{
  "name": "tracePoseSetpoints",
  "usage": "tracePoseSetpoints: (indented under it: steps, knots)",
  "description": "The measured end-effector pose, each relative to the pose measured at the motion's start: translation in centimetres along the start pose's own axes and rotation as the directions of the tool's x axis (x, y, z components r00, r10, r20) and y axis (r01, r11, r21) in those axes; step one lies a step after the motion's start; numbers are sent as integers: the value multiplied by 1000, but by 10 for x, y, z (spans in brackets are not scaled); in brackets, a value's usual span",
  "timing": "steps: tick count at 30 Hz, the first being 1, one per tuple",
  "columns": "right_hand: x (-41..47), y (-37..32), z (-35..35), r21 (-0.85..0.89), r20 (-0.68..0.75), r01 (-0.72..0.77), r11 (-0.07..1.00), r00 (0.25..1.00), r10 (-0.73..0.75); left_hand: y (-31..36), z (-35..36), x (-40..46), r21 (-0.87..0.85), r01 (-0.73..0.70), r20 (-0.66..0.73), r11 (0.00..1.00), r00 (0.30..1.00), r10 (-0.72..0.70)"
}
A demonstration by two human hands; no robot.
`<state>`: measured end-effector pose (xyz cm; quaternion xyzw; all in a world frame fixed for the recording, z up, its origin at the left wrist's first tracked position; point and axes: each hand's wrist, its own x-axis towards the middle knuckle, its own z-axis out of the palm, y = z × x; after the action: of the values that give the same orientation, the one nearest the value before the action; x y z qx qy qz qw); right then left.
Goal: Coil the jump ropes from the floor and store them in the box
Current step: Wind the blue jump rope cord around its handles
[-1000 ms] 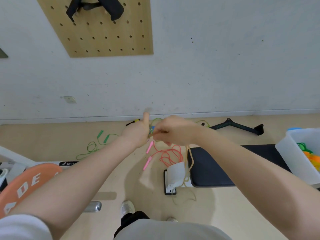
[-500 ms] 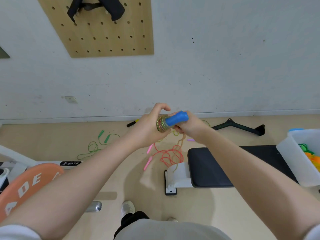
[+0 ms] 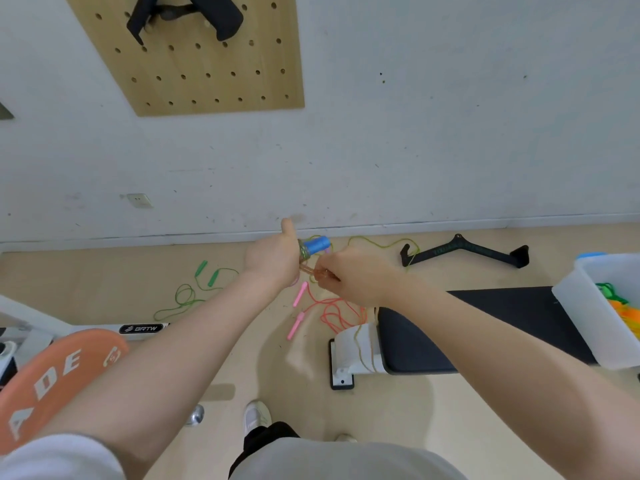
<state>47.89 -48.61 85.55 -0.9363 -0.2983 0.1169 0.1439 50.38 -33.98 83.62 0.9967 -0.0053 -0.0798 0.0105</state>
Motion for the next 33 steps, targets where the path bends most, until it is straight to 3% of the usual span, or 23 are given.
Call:
tracePoseSetpoints:
  steps: [3, 5, 8, 10, 13, 16, 17, 20, 22, 24, 29, 33]
  knots:
    - [2, 10, -15, 20, -126, 60, 998, 990, -57, 1, 9, -4, 61, -162, 122, 985, 981, 153]
    - [5, 21, -18, 210, -167, 23, 977, 986, 13, 4, 11, -6, 2, -272, 98, 962, 958, 271]
    - [10, 40, -15, 584, -234, -3, 812, 957, 172, 10, 3, -12, -176, -390, -12, 904, 919, 394]
    - [9, 46, -12, 714, -194, 4, 700, 962, 191, 11, -6, -16, -337, -414, -71, 846, 907, 415]
    - [7, 46, -4, 843, -75, -12, 538, 987, 140, 9, -19, -20, -428, -420, -69, 801, 898, 434]
    - [8, 43, 9, 881, 49, -115, 459, 987, 155, 9, -28, -23, -652, -348, -117, 673, 924, 364]
    - [8, 41, 14, 860, 62, -139, 491, 984, 169, 10, -31, -22, -672, -331, -149, 663, 937, 317]
    - [5, 27, 21, 634, 72, -186, 751, 981, 182, 10, -29, -12, -678, -207, -180, 705, 977, 115]
    - [2, 16, 20, 497, 121, -163, 852, 986, 118, 7, -19, -3, -582, -107, -125, 806, 991, 41]
    - [1, 7, 14, 245, 132, -82, 966, 990, 51, 4, -4, 2, -448, -23, -36, 894, 999, 8]
    - [1, 4, 2, -92, 70, 20, 996, 997, -14, -11, 16, 6, -249, -35, 122, 968, 990, 68]
    - [4, 10, -13, -40, 17, -2, 999, 1000, 2, 0, 22, -4, -22, -260, 115, 965, 958, 261]
